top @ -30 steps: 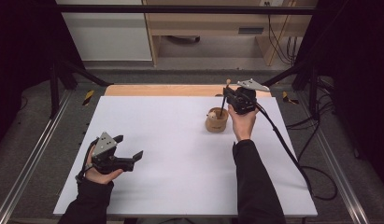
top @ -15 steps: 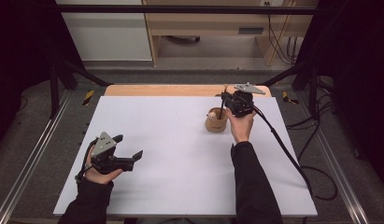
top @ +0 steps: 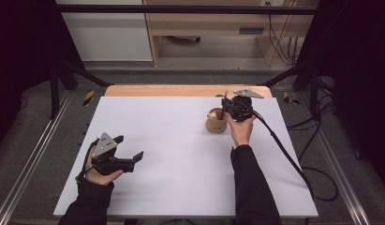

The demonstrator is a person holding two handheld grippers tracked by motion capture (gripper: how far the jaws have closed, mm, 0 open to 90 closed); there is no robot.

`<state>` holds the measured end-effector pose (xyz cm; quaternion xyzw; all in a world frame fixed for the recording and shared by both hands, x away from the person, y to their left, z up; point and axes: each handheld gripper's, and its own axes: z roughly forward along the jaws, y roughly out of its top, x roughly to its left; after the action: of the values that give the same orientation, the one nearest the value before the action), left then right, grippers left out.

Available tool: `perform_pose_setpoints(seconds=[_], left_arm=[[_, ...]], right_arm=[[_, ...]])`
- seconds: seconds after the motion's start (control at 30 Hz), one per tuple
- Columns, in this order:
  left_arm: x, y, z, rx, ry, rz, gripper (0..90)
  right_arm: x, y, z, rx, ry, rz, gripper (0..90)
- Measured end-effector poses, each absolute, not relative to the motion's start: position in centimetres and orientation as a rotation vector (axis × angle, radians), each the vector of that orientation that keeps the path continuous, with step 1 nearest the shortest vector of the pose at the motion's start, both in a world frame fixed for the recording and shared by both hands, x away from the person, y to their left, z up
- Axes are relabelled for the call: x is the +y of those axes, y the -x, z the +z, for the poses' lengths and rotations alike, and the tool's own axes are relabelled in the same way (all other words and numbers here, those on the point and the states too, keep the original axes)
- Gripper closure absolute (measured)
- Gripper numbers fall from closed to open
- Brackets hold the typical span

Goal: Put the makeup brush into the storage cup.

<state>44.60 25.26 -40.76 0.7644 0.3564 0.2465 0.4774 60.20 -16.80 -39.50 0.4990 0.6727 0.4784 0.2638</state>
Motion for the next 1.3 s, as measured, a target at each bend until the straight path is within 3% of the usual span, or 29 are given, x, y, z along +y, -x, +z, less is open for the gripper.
perform_pose_setpoints(seconds=[0.27, 0.47, 0.87, 1.03, 1.17, 1.3], left_arm=[[25.2, -44.6, -40.8, 0.866, -1.87, 0.605, 4.8], [25.2, -44.7, -40.8, 0.869, -1.873, 0.605, 4.8], [25.0, -44.6, -40.8, 0.872, -1.864, 0.59, 4.8], [25.0, -44.6, -40.8, 0.877, -1.859, 0.584, 4.6], [25.0, -44.6, -40.8, 0.875, -1.858, 0.585, 4.6], [25.0, -44.6, -40.9, 0.878, -1.857, 0.583, 4.6]], right_arm=[[-17.0, -60.3, -40.0, 1.839, -1.378, 1.272, 82.7], [-17.2, -60.1, -39.9, 1.859, -1.384, 1.255, 77.5], [-18.2, -56.2, -38.0, 1.866, -1.274, 1.371, 46.1], [-18.4, -54.2, -37.3, 1.889, -1.221, 1.442, 21.1], [-18.4, -52.8, -37.2, 1.922, -1.178, 1.414, 12.1], [-19.0, -51.5, -37.4, 1.941, -1.172, 1.426, 9.1]])
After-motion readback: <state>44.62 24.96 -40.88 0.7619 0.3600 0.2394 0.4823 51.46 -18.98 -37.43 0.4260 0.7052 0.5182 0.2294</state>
